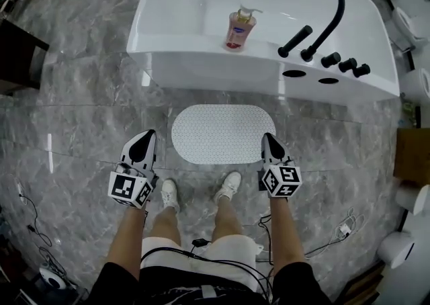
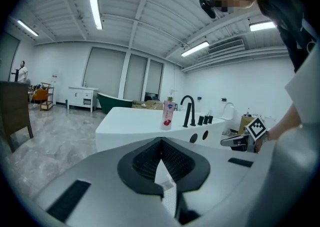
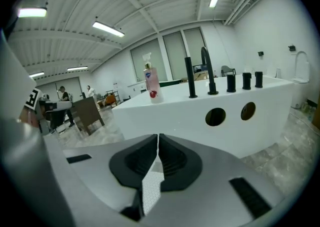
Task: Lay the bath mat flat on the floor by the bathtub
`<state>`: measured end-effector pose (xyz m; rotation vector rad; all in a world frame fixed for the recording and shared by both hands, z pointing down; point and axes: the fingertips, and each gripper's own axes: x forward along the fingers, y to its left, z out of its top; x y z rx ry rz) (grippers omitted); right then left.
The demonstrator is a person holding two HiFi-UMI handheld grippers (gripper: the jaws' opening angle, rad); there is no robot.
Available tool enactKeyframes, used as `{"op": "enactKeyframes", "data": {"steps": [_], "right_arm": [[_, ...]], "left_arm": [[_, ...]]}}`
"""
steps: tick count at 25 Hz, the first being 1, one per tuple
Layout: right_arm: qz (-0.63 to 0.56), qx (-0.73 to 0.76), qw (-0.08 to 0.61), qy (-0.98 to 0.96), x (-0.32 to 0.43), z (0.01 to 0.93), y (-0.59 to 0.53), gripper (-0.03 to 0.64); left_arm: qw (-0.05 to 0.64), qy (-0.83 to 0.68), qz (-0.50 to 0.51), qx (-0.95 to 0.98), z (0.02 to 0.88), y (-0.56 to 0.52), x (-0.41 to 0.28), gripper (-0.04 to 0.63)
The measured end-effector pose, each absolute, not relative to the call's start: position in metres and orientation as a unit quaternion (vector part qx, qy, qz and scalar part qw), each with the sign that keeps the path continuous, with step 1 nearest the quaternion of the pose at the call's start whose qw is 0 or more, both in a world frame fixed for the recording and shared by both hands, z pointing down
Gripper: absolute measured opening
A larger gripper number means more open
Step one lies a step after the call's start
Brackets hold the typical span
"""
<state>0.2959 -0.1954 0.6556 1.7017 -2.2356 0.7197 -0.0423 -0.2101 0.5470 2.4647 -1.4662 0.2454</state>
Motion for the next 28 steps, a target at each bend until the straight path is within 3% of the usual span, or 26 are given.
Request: {"op": "enactKeyframes", "data": {"steps": [28], "right_arm": [[0.192, 0.547, 0.069, -0.812, 0.228, 0.42, -0.168, 0.029]], "left_arm": [[0.104, -0.494, 0.019, 0.863, 0.364, -0.186, -0.047, 0.014]]}}
